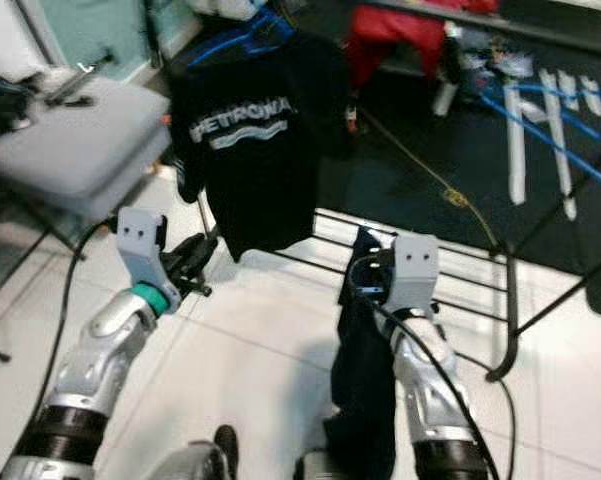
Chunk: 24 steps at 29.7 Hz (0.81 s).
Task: Hang hanger
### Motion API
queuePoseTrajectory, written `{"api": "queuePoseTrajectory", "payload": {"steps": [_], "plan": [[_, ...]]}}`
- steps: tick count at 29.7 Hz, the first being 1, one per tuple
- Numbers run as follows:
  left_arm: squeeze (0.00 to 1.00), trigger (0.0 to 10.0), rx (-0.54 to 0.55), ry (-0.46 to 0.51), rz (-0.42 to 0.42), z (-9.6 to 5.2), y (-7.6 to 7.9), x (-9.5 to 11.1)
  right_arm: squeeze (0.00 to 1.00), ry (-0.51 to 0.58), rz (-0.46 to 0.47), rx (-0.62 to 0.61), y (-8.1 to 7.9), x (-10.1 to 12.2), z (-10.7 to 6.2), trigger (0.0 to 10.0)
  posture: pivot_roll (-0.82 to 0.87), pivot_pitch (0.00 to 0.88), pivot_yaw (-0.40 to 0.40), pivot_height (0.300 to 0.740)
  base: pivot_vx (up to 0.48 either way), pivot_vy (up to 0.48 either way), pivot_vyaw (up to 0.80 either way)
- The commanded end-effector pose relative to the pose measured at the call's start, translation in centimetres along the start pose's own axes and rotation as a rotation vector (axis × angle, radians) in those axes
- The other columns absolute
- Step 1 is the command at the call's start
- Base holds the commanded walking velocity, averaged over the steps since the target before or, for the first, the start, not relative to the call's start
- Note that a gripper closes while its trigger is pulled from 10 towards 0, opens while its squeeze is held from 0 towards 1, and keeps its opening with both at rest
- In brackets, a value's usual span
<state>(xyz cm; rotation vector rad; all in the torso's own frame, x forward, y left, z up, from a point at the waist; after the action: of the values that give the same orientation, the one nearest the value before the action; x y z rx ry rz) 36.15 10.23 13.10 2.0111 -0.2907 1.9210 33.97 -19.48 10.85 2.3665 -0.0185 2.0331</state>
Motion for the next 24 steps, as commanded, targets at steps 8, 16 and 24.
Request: {"api": "queuePoseTrajectory", "payload": {"steps": [8, 16, 24], "plan": [[0.0, 10.0, -0.053, -0.053, 0.022, 0.08, 0.68, -0.87, 0.0, 0.009, 0.029, -0.025, 0.57, 0.13, -0.3, 10.0, -0.08, 0.102, 0.036, 0.74, 0.0, 0.0, 0.0], [0.0, 10.0, -0.057, -0.074, 0.03, -0.01, 0.62, -1.17, 0.0, 0.004, 0.035, -0.028, 0.56, -0.04, -0.31, 10.0, -0.08, 0.094, 0.038, 0.74, 0.0, 0.0, 0.0], [0.0, 10.0, -0.078, -0.081, 0.039, 0.04, 0.89, -1.27, 0.0, 0.004, 0.04, -0.025, 0.57, -0.04, -0.25, 10.0, -0.08, 0.084, 0.04, 0.74, 0.0, 0.0, 0.0]]}}
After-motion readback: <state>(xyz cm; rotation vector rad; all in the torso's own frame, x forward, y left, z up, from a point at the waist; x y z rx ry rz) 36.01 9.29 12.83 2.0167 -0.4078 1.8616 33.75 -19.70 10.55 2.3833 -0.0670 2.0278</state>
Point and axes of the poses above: a point about 5 cm out from each wrist's last joint towards the gripper, its own z axis pointing out of the wrist towards the gripper, its own x axis along the axis of the wrist's last joint, y = z × x, the point moved 4 cm from there along z, pointing out of the wrist towards the gripper
